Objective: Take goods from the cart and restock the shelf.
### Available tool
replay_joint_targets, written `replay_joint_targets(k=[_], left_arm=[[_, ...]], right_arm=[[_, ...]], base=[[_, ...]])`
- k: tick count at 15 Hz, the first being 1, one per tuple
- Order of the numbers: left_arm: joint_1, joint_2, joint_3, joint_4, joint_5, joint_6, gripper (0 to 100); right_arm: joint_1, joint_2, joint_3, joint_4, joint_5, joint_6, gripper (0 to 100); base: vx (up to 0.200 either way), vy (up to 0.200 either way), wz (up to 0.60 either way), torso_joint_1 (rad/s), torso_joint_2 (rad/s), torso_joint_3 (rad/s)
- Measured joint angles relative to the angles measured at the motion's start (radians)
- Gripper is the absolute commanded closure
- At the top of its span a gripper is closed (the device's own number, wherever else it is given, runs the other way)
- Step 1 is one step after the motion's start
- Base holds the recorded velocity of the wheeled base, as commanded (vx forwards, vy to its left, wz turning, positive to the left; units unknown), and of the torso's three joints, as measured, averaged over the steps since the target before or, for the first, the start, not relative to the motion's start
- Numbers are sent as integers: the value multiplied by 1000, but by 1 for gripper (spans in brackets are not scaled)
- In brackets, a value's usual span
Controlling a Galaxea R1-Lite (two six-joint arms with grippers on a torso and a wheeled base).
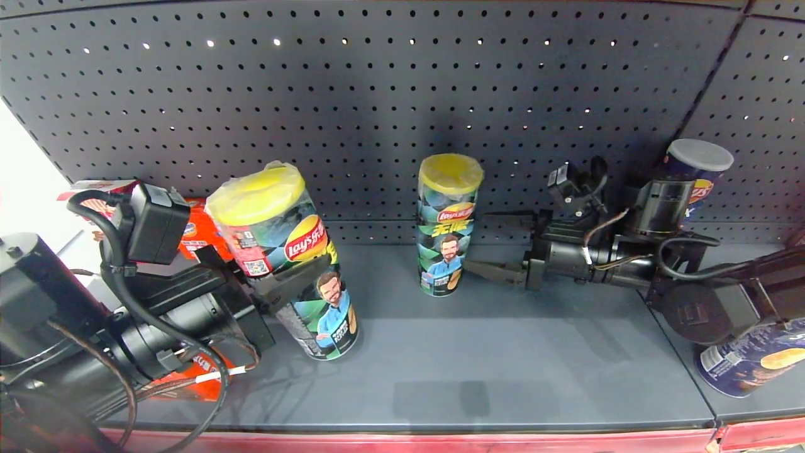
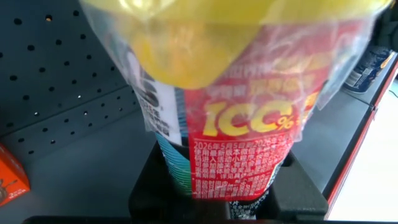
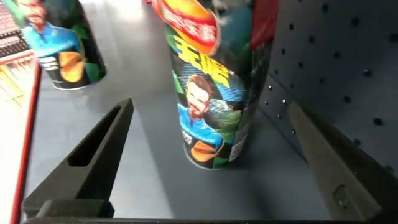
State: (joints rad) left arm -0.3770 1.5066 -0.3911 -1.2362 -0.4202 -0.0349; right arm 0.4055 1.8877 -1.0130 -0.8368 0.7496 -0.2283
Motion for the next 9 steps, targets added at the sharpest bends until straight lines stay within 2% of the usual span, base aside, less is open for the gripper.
replay_joint_targets(k=[9], left_arm=[[1,1,6,0,1,0,100]], right_arm=[[49,29,7,0,0,-4,0]], base=[[0,0,0,0,0,0]])
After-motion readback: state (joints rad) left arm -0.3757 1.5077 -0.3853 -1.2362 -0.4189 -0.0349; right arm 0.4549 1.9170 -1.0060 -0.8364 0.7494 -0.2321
